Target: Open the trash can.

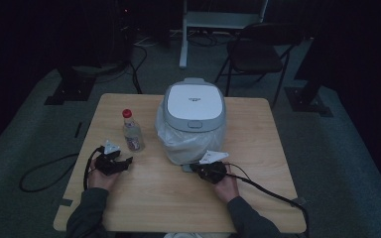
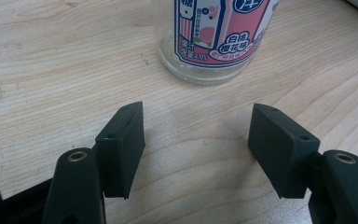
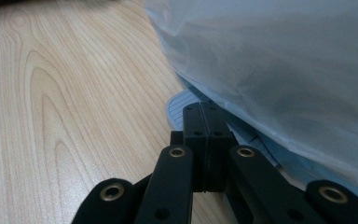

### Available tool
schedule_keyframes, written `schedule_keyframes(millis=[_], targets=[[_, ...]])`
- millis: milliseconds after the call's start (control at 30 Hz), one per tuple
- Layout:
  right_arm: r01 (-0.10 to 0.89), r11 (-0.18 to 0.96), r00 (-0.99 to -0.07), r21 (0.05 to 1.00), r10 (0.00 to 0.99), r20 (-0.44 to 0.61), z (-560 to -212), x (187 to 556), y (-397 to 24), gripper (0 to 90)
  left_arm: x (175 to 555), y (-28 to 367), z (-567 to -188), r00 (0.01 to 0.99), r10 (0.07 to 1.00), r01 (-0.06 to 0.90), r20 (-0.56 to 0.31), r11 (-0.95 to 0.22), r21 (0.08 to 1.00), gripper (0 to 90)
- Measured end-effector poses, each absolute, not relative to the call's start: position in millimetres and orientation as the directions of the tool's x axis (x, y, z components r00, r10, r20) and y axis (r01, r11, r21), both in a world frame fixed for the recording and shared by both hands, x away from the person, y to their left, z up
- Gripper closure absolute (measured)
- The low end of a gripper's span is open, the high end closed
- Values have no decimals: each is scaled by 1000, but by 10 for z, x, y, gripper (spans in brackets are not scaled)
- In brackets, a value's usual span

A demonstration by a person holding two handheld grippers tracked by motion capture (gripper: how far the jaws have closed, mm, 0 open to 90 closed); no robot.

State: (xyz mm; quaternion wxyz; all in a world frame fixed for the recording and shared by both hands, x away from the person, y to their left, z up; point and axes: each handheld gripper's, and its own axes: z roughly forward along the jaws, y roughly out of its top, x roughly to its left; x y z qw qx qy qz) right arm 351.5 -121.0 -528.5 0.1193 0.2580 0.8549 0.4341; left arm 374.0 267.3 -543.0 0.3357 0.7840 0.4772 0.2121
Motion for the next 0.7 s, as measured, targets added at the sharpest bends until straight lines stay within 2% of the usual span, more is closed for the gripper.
schedule_keyframes(millis=[700], targets=[[341, 511, -839, 789, 543, 11, -5369, 3522, -1192, 900, 3739, 2671, -5430, 454, 891, 606, 12, -319, 728, 366]])
